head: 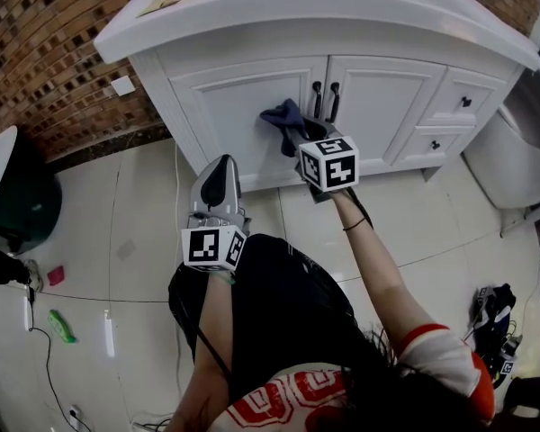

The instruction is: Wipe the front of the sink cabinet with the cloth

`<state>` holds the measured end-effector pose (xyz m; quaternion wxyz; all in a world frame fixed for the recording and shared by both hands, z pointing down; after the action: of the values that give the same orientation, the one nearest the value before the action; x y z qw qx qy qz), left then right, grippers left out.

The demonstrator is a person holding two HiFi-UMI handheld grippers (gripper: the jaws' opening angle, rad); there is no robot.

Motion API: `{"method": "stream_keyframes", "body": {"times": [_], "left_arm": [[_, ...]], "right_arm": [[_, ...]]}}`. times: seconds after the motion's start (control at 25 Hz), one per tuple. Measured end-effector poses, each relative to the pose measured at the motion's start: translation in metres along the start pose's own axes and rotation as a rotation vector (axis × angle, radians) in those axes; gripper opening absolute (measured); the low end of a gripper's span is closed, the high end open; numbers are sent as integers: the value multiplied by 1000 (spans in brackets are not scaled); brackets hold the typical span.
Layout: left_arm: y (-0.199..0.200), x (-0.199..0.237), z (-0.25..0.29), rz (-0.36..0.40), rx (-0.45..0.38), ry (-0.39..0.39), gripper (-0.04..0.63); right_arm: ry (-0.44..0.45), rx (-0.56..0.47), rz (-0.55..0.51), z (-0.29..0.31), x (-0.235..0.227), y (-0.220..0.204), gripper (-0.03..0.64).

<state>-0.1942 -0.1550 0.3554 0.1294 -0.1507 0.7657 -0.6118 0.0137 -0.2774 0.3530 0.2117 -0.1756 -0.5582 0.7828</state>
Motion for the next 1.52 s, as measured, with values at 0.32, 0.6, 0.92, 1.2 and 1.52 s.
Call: {"method": "stream_keyframes", "body": {"times": [0.32, 0.6, 0.92, 1.2, 1.52], "left_arm": [[-2, -4, 4, 29, 29, -16, 0], [1, 9, -9, 35, 37, 19, 0], [7, 17, -22, 35, 28, 24, 0], [7, 23, -25, 35, 26, 26, 0], [5, 21, -16, 20, 19, 16, 0]], "right_arm": [[-50, 44, 28, -13, -21, -28, 80], [40, 53, 68, 7, 14, -43, 80], [171, 67, -6, 49, 88, -48, 80], [226, 85, -56, 80, 126, -47, 80], [147, 103, -53, 74, 92, -55, 80]]}}
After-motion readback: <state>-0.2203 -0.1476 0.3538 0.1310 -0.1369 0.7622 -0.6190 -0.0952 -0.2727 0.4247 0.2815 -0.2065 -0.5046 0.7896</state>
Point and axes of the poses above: the fingertips, and each gripper's own axes: z forward along the fingers, x to its left, y out of its top, the point moved 9 cm from there along -z, backward along the fingers, and after that the axes turned 7 degrees about x, right-handed, at the moved point
